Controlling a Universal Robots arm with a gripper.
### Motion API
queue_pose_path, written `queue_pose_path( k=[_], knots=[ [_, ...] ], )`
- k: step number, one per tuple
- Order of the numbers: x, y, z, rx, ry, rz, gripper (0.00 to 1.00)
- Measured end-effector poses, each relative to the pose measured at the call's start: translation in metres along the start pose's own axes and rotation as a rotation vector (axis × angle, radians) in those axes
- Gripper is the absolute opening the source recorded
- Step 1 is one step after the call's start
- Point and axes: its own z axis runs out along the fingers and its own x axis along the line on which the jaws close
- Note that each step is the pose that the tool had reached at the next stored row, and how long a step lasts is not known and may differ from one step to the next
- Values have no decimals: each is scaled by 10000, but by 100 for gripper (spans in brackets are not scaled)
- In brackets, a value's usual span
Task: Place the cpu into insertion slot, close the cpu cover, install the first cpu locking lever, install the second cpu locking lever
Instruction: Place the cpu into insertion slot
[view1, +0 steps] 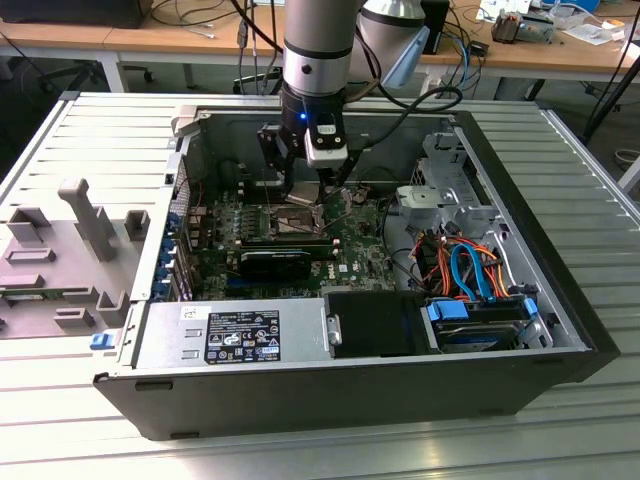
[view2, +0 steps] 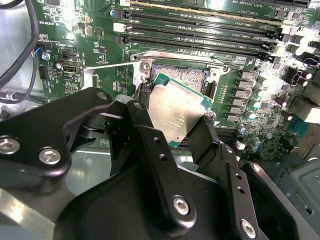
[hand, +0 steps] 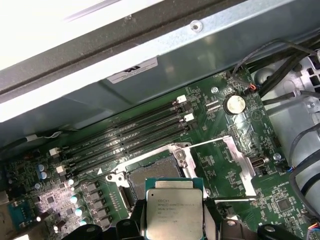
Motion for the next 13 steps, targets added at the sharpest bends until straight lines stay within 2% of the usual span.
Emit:
queue_pose_path(
  k=[13],
  knots=[
    [0, 0, 0, -5, 4, 305, 55]
  ],
)
